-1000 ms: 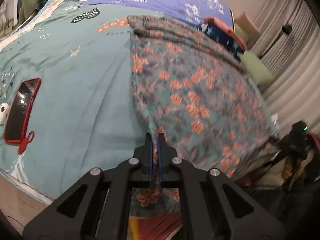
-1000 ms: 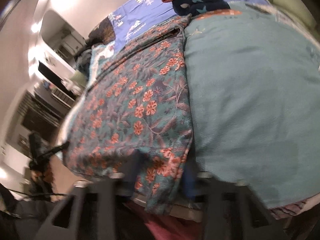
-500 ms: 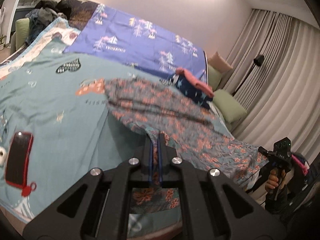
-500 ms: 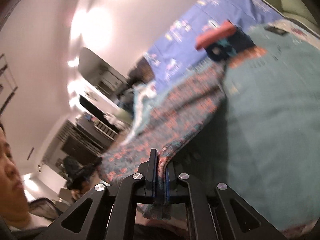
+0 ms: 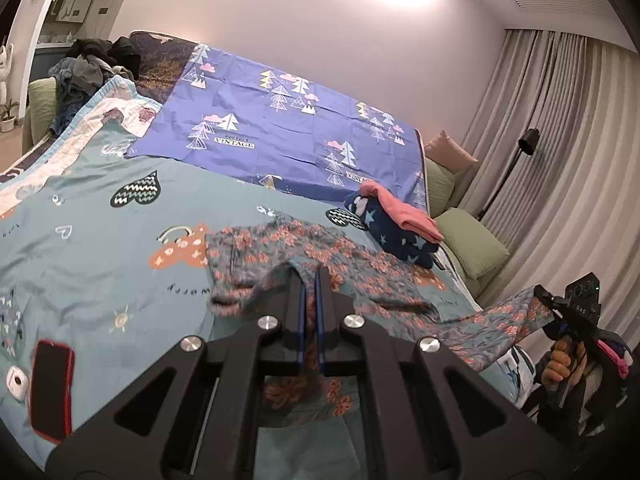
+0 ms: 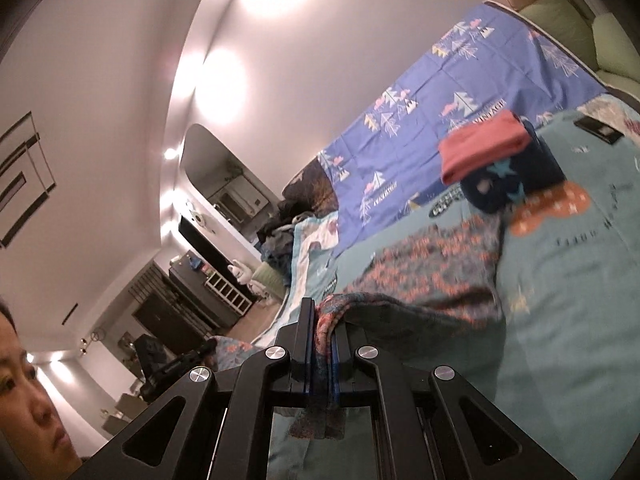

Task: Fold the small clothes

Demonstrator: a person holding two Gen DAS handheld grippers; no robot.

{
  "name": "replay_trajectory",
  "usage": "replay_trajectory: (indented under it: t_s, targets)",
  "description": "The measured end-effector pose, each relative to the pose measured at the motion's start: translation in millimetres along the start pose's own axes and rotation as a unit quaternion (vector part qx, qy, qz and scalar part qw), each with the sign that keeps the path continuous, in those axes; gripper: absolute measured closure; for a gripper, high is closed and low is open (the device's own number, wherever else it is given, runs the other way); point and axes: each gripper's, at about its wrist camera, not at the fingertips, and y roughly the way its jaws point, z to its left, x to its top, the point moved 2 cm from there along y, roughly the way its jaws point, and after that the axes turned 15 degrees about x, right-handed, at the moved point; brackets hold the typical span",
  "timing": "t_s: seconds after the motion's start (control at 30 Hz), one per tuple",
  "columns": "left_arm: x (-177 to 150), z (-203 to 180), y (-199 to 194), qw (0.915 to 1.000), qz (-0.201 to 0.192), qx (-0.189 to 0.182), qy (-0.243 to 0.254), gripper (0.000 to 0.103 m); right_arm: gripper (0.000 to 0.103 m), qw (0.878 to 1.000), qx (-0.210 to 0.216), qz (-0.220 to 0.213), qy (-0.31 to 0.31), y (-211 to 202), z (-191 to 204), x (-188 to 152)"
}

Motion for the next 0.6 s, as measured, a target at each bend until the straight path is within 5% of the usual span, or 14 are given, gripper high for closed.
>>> replay_trajectory:
  t_s: [0.6]
  targets:
    - [68, -11, 96, 0.9994, -0.002, 0.033, 0.009, 0.098, 0.097, 0.999, -0.040, -0.012, 0.000, 94, -85, 91]
